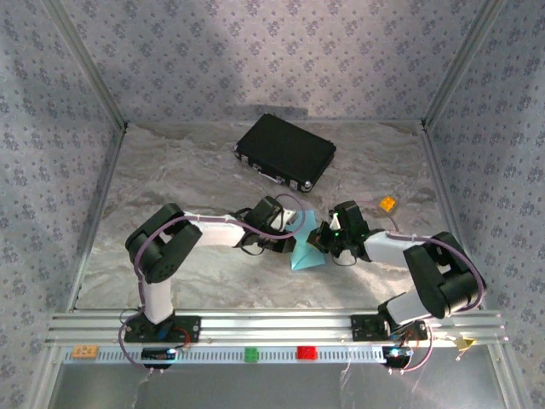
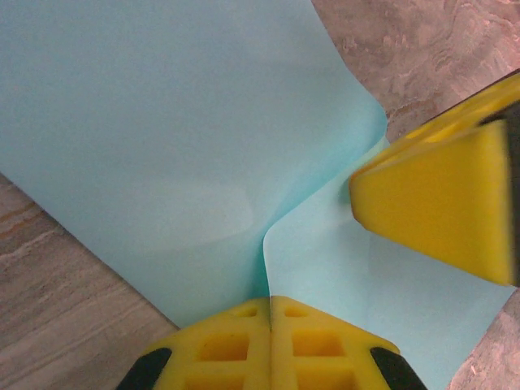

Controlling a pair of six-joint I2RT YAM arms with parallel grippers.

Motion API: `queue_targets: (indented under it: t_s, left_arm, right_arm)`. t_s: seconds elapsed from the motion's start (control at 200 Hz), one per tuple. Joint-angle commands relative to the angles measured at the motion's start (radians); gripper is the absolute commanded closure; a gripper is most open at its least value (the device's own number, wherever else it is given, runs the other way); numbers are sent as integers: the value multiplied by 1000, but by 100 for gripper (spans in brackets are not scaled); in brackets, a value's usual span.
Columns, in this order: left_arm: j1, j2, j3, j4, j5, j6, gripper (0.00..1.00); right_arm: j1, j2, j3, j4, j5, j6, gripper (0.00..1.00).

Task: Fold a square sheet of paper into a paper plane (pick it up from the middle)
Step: Fold the triangle a second time at the center of the table.

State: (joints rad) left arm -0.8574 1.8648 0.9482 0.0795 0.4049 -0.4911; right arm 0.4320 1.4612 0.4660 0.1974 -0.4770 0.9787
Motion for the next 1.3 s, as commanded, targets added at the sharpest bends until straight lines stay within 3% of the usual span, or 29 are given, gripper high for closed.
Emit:
queue_targets:
  t_s: [0.0, 0.33, 0.63, 0.825, 1.294]
  left_arm:
    - [2, 16, 10, -37, 9, 7, 100]
    - [2, 19, 12, -40, 10, 11, 100]
    - [3, 15, 1, -29, 7, 6, 100]
    - [3, 14, 1, -30, 10, 8, 100]
    - [2, 19, -1, -28, 12, 8, 100]
  right_arm:
    - [-10, 27, -25, -42, 29, -16, 96]
    - [-44, -48, 35, -57, -34, -15, 96]
    - [-83, 32, -6, 18, -72, -9, 96]
    - [-101, 70, -29, -34, -13, -19, 96]
    - [-195, 21, -52, 61, -29, 49, 95]
